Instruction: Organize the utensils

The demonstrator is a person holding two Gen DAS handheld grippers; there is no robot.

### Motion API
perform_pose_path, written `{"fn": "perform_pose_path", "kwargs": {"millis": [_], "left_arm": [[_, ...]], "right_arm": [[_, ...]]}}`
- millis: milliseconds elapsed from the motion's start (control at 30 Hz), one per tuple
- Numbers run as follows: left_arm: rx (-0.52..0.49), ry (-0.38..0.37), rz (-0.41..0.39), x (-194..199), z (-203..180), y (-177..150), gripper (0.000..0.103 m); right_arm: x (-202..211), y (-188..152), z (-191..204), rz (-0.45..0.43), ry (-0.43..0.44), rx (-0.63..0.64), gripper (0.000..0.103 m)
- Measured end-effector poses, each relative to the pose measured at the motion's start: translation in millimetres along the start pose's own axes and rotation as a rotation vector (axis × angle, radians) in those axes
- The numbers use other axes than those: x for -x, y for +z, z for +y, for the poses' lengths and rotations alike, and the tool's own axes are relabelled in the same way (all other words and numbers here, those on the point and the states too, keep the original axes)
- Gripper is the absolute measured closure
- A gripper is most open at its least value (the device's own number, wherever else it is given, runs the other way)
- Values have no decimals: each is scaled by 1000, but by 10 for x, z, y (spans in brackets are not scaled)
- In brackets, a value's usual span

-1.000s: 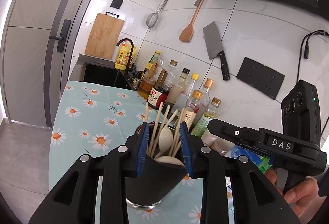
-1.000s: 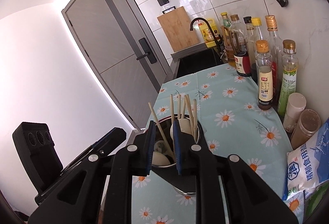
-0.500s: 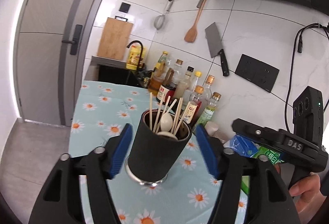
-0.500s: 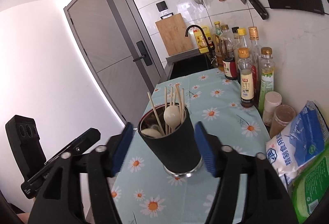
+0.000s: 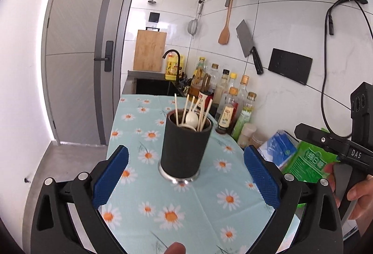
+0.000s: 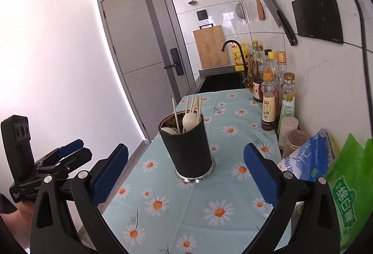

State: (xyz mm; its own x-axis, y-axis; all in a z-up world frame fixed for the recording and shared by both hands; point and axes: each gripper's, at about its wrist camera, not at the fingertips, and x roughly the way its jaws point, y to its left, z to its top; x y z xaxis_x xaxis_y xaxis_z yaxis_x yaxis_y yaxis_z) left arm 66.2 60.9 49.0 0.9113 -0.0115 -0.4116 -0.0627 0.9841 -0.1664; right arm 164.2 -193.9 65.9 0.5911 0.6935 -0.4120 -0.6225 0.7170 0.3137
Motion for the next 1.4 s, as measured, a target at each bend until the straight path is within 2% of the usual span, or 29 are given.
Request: {"fn": "perform_pose_path", "kwargs": {"millis": [433, 600, 833, 1400], "left_arm": [[14, 56, 105, 333, -261, -474, 7], [8, 71, 108, 390, -332, -533, 7], [-11, 54, 129, 362, -367, -570, 7], [-33, 52, 195, 386, -297, -774, 7]], "right_arm": [[339, -517, -113, 125, 30, 1, 5], [405, -593, -109, 129, 23, 10, 5], [394, -678, -79, 143, 16, 16, 5], [319, -889, 70, 187, 16, -9, 5]]}}
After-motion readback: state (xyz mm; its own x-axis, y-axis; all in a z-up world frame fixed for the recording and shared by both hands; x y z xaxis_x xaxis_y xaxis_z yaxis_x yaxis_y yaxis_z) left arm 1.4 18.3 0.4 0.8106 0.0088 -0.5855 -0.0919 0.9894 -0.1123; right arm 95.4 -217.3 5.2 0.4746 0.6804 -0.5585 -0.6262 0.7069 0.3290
